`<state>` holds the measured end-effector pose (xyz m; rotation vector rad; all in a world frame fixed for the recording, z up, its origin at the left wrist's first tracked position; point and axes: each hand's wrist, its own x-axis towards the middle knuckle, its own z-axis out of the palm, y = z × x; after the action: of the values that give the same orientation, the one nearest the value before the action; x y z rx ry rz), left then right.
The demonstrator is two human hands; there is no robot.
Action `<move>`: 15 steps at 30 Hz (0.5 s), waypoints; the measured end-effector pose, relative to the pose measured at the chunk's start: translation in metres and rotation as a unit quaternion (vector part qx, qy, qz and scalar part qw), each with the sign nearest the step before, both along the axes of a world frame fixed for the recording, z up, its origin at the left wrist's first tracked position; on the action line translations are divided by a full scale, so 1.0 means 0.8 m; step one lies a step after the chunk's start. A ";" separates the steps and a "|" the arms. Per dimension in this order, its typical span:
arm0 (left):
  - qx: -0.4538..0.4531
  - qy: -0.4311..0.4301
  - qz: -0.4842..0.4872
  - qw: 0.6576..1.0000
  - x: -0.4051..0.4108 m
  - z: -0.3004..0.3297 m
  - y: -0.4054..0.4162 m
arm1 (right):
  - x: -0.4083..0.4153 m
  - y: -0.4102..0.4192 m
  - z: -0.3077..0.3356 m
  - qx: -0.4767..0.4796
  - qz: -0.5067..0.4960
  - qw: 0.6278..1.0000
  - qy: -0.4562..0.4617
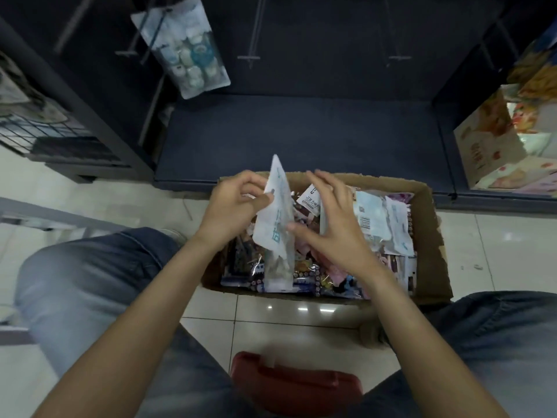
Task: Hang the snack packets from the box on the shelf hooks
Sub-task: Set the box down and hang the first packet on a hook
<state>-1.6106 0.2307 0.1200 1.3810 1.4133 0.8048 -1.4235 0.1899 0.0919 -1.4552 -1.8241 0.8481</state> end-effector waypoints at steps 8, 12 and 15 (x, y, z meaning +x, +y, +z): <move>-0.032 -0.144 0.146 0.978 -0.032 0.021 0.014 | -0.094 0.009 0.002 0.134 -0.059 0.989 -0.008; 0.045 -0.122 0.176 0.976 -0.067 0.039 0.035 | -0.106 0.069 0.029 0.102 -0.135 0.982 0.082; 0.153 0.031 0.204 0.967 -0.128 0.042 0.067 | -0.117 0.126 0.057 0.059 -0.117 0.987 0.091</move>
<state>-1.7127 0.2841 0.1534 1.3678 1.7049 1.3005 -1.5171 0.2908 0.1371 -1.4320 -1.5091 0.7173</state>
